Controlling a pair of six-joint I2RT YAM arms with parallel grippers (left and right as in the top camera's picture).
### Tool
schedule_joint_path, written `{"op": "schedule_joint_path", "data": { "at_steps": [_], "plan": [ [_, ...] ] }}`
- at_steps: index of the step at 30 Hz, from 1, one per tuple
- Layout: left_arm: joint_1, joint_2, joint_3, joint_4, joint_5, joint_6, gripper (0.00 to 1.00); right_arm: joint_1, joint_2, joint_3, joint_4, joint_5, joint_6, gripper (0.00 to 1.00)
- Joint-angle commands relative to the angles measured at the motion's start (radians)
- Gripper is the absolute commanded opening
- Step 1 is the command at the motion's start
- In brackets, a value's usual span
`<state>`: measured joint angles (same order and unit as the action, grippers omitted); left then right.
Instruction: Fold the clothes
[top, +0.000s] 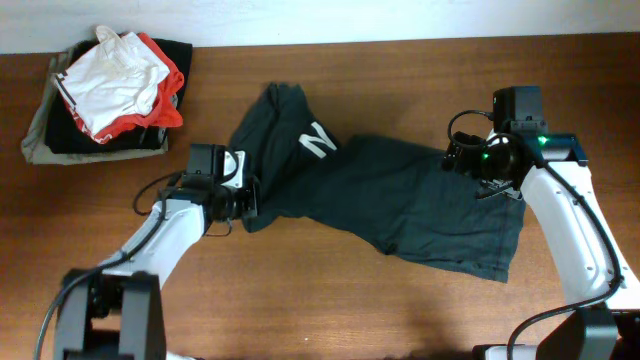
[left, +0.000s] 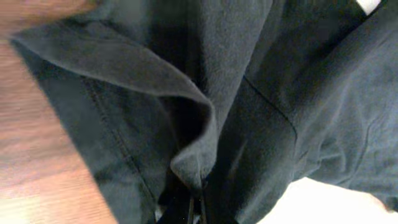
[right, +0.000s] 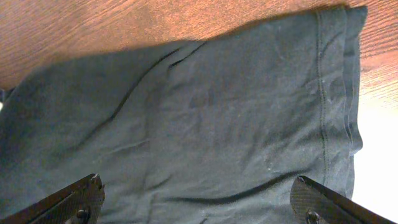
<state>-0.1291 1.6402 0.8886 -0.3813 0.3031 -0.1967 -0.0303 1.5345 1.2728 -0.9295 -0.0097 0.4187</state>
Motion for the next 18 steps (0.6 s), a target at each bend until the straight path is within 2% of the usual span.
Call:
{"op": "schedule_joint_path", "data": {
  "at_steps": [1,5,9,11,12,13,14,15,18],
  "plan": [
    [-0.001,-0.053,0.016,-0.039,-0.088,-0.052,0.02,-0.004,0.004,-0.002,0.003,-0.002,0.009,0.99],
    [-0.001,-0.052,0.015,-0.120,-0.114,-0.059,0.06,-0.004,0.004,-0.002,0.003,-0.002,0.009,0.99],
    [-0.001,-0.052,0.015,-0.215,-0.287,-0.143,0.08,-0.004,0.004,-0.002,0.003,-0.002,0.009,0.99],
    [-0.001,-0.052,0.015,-0.235,-0.330,-0.171,0.26,-0.004,0.004,-0.002,0.003,-0.002,0.009,0.98],
    [-0.001,-0.052,0.015,-0.237,-0.329,-0.171,0.46,-0.004,0.004,-0.002,0.003,-0.002,0.009,0.99],
    [-0.001,-0.052,0.015,-0.237,-0.329,-0.171,0.56,-0.004,0.004,-0.002,0.003,-0.002,0.009,0.99],
    [-0.001,-0.052,0.015,-0.236,-0.330,-0.171,0.72,-0.004,0.004,-0.002,0.003,-0.002,0.009,0.99],
    [-0.001,-0.052,0.015,-0.233,-0.330,-0.170,0.77,-0.004,0.004,-0.002,0.003,-0.002,0.009,0.99],
    [-0.001,-0.056,0.021,-0.204,-0.331,-0.169,0.77,-0.004,0.004,-0.002,0.003,-0.002,0.009,0.99]
  ]
}}
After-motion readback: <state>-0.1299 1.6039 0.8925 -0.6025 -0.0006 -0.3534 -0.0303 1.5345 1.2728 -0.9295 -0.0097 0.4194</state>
